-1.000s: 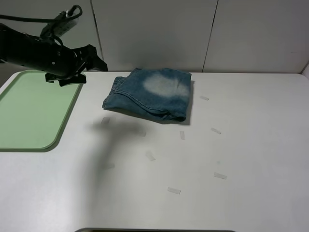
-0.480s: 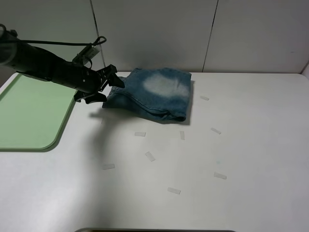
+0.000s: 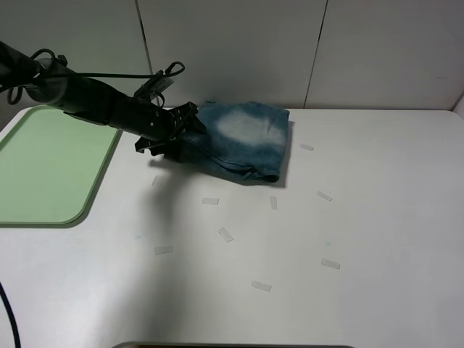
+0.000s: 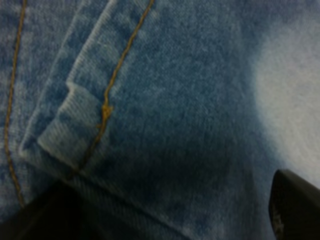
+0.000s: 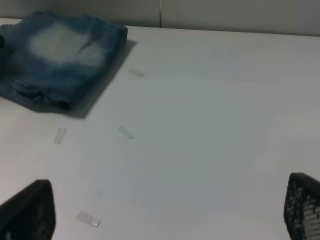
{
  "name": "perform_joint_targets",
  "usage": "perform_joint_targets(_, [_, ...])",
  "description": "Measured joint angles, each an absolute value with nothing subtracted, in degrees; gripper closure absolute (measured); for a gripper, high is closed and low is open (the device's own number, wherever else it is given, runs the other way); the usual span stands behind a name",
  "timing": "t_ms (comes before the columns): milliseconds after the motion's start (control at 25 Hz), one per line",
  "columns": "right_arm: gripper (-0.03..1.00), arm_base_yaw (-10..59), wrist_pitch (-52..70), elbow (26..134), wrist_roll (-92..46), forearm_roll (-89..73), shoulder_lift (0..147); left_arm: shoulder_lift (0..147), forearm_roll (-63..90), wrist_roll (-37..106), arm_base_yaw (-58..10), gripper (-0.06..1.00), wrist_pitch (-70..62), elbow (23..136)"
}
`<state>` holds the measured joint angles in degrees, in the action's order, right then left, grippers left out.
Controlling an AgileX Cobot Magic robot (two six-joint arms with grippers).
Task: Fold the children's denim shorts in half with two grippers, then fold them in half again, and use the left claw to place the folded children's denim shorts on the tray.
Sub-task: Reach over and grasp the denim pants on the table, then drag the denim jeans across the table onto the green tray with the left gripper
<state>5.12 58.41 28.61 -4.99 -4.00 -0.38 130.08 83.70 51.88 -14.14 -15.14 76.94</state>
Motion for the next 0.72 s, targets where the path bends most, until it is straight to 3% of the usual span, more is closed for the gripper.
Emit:
perform_joint_targets(120, [0.27, 5.12, 58.41, 28.61, -4.99, -4.0, -0.38, 130.76, 83.94, 51.62, -15.15, 0.22, -14.63, 77.95])
perform_joint_targets(200, [0.27, 5.12, 58.41, 28.61, -4.99, -4.0, -0.38, 131.05, 83.98, 50.98, -15.59, 0.31, -14.03, 78.06])
perform_joint_targets(560, [0.27, 5.12, 58.41, 28.61, -4.99, -4.2, -0.38, 131.38, 84.25, 50.18, -15.91, 0.84, -13.73, 78.18])
perform_joint_targets(720, [0.27, 5.12, 58.41, 28.61, -4.99, -4.2, -0.38, 131.38, 84.27, 50.18, -15.91, 0.84, -13.98, 78.18])
